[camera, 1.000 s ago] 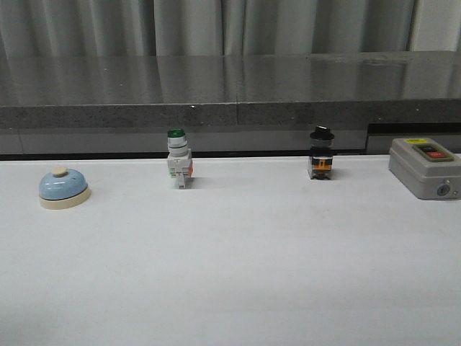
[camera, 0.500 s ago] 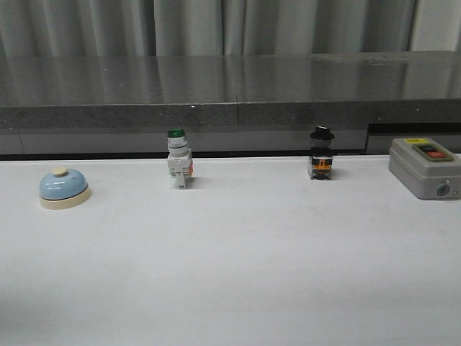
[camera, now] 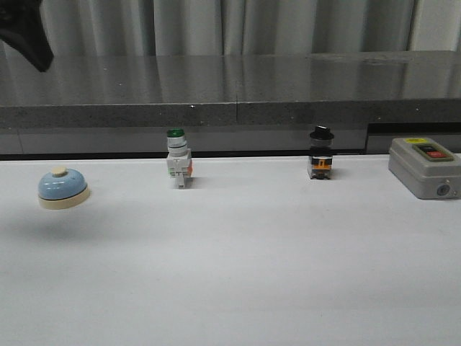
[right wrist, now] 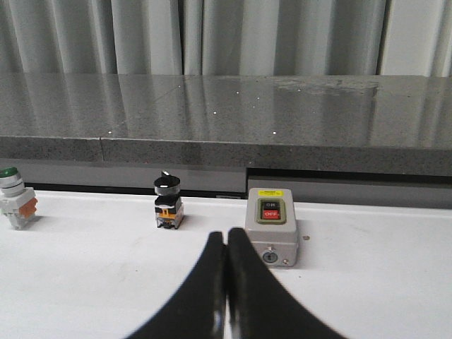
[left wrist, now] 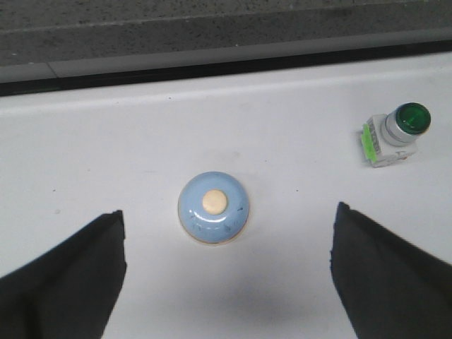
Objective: Place and press bell with both arms
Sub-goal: 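Lower the left gripper over the light-blue bell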
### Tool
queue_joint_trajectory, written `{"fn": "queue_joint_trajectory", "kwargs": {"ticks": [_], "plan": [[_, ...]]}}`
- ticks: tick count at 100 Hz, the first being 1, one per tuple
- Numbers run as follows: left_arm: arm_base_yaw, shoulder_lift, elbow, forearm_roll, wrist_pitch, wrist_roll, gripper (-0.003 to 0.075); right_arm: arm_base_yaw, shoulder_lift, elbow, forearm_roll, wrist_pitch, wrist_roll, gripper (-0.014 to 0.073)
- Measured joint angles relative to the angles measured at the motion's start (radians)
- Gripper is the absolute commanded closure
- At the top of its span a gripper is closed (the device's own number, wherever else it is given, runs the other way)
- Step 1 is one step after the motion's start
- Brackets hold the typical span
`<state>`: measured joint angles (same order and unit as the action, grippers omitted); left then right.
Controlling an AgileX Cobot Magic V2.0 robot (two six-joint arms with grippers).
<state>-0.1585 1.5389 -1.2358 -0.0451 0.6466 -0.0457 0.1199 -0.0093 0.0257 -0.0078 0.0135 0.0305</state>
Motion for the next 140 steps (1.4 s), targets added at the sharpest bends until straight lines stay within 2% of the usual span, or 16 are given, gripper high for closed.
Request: {"fn": "queue_joint_trajectory", "kwargs": {"ticks": [30,78,140], "plan": [[-0.002,0.201,-0.131,0.019,0.015,0.002,0.0153,0.0,0.0,0.0,0.0,0.0,0.0,0.0663],[-0.002,0.408,-0.148,0.03,0.008,0.002,0.0153,0.0,0.0,0.0,0.0,0.0,0.0,0.0663],[-0.002,0.504,-0.149,0.032,-0.029,0.002,0.0153,0.0,0.0,0.0,0.0,0.0,0.0,0.0663]]}}
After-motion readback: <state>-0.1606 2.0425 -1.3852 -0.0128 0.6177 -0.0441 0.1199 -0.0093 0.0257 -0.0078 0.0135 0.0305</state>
